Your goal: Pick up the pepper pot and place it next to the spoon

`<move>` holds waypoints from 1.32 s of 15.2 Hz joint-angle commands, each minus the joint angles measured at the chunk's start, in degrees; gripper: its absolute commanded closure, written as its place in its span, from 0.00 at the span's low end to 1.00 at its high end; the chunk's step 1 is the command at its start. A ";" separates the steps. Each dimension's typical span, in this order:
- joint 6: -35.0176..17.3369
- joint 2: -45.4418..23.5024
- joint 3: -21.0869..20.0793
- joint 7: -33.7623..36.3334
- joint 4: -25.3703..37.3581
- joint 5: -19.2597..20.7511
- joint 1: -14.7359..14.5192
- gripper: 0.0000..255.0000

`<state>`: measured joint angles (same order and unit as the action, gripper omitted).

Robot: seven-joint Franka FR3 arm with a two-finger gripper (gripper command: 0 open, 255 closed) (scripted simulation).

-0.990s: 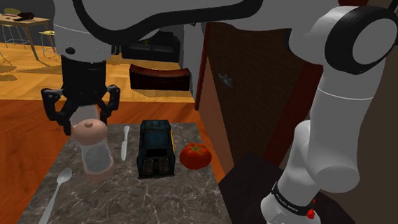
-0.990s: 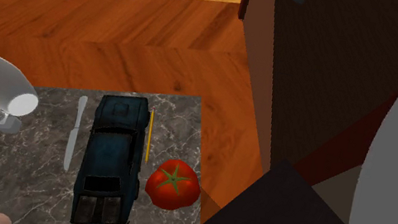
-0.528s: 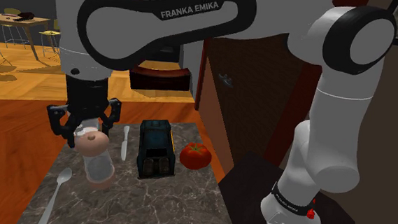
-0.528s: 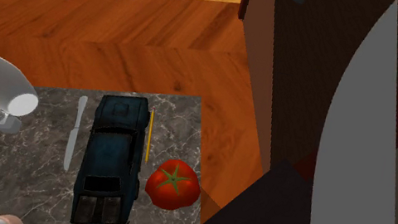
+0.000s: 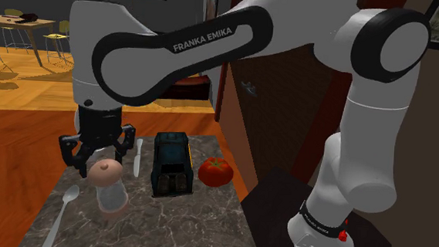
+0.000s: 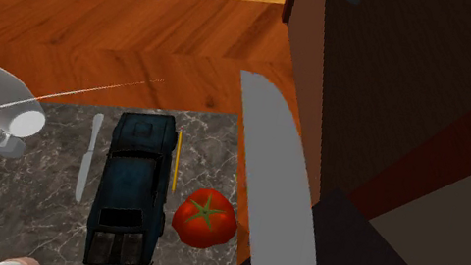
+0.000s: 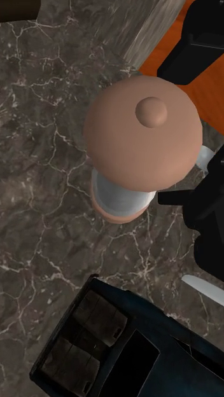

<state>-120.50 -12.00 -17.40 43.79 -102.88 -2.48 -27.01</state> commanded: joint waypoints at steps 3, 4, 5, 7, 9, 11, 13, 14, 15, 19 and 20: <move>-2.77 -0.93 0.06 -0.02 -1.83 0.23 -0.09 1.00; -3.47 -1.19 0.07 -0.03 -2.28 0.30 -0.12 1.00; -4.16 -1.46 0.10 -0.03 -2.72 0.37 -0.14 1.00; -5.32 -1.92 0.13 -0.03 -3.44 0.49 -0.18 1.00; -5.32 -1.93 0.13 -0.03 -3.42 0.49 -0.19 1.00; -5.32 -1.94 0.13 -0.03 -3.42 0.49 -0.19 1.00; -5.32 -1.94 0.13 -0.03 -3.42 0.49 -0.19 1.00; -5.32 -1.94 0.13 -0.03 -3.42 0.49 -0.19 1.00; -5.32 -1.94 0.13 -0.03 -3.41 0.49 -0.19 0.00; -5.32 -1.94 0.13 -0.03 -3.41 0.49 -0.19 0.00; -5.32 -1.94 0.13 -0.03 -3.41 0.50 -0.19 0.00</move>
<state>-125.81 -13.93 -17.26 43.76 -106.29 -1.99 -27.19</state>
